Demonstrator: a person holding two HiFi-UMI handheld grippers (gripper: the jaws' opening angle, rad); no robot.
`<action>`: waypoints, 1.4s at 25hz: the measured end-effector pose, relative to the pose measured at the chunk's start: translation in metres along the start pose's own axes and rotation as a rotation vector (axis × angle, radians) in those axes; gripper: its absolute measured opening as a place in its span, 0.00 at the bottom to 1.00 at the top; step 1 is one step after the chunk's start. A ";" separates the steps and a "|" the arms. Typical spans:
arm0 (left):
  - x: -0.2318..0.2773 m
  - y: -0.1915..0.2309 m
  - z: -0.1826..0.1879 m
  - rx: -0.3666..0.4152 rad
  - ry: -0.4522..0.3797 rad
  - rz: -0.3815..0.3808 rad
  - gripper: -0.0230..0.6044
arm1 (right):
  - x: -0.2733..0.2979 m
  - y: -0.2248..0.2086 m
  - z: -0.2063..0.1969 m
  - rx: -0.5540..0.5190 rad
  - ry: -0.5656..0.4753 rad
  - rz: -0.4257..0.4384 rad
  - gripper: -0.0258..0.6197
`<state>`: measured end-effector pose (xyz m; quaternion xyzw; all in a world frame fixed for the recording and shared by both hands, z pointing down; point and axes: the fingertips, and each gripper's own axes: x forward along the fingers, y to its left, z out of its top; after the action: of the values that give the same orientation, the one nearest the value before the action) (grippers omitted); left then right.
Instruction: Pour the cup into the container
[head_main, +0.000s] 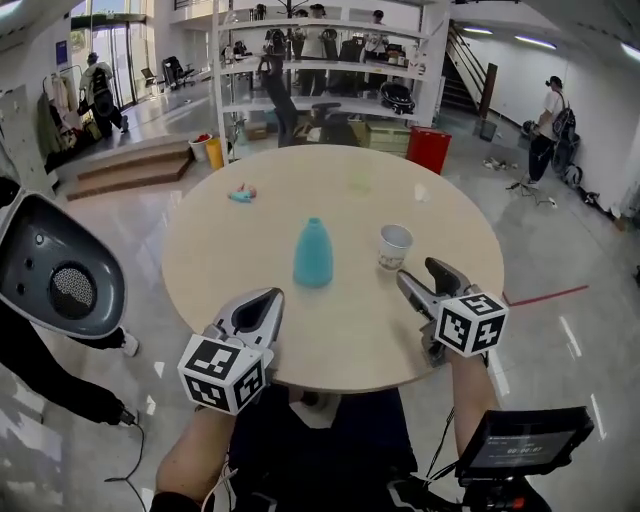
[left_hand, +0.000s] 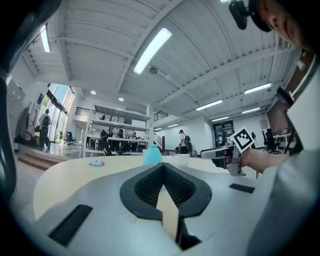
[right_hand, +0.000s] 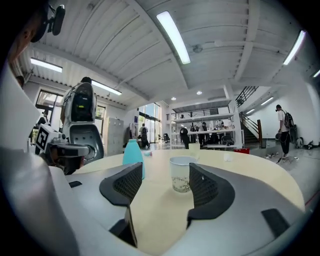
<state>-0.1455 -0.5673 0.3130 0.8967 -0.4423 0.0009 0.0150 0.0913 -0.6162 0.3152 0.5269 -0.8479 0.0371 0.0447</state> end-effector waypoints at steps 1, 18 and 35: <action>0.006 0.009 -0.001 -0.008 -0.001 0.009 0.03 | 0.009 -0.005 -0.002 0.001 0.012 -0.005 0.47; 0.072 0.087 -0.020 -0.054 0.090 0.046 0.03 | 0.095 -0.036 -0.037 0.067 0.198 0.060 0.50; 0.080 0.080 -0.021 -0.053 0.146 0.045 0.03 | 0.103 0.032 0.046 -0.329 0.150 0.189 0.47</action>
<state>-0.1601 -0.6785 0.3372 0.8833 -0.4601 0.0551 0.0708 0.0156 -0.6995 0.2804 0.4262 -0.8825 -0.0589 0.1898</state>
